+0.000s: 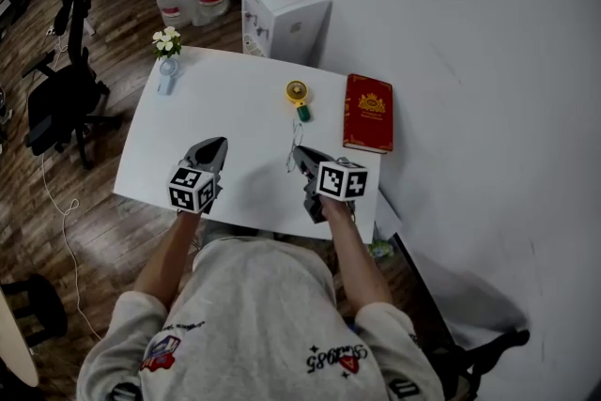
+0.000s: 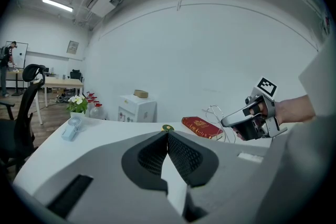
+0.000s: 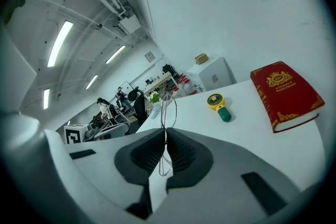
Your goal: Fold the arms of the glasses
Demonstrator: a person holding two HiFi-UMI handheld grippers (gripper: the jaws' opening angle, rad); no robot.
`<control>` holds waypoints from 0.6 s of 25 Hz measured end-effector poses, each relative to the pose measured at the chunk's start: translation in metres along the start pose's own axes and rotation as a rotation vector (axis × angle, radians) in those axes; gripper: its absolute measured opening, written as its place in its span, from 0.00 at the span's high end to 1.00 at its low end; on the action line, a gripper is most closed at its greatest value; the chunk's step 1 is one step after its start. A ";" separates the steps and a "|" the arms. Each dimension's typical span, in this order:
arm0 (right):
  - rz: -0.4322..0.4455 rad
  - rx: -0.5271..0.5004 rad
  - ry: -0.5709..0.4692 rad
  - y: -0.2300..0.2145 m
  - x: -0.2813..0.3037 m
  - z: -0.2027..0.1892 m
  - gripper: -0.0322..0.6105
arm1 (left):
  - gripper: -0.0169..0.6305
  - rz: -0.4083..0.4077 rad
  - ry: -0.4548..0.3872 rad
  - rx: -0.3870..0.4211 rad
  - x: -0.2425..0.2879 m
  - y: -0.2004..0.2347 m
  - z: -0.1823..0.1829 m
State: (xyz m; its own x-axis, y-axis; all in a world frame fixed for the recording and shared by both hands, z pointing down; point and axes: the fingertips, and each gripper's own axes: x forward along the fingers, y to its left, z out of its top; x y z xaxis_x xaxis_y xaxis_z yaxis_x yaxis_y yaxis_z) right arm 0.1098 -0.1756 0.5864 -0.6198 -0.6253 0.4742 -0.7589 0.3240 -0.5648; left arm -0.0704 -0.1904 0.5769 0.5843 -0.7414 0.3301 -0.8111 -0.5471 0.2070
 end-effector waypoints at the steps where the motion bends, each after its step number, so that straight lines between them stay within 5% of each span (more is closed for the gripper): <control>1: 0.001 0.001 0.003 0.000 0.000 -0.003 0.93 | 0.97 0.000 0.001 0.000 -0.001 0.000 -0.001; 15: -0.001 -0.024 -0.009 0.014 -0.007 -0.010 0.93 | 0.97 -0.005 0.015 -0.012 -0.015 -0.003 -0.013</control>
State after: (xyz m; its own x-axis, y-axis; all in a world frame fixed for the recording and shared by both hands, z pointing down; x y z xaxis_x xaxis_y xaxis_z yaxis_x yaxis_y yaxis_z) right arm 0.1014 -0.1594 0.5816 -0.6177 -0.6315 0.4687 -0.7639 0.3402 -0.5483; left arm -0.0773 -0.1730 0.5832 0.5878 -0.7326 0.3431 -0.8086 -0.5458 0.2197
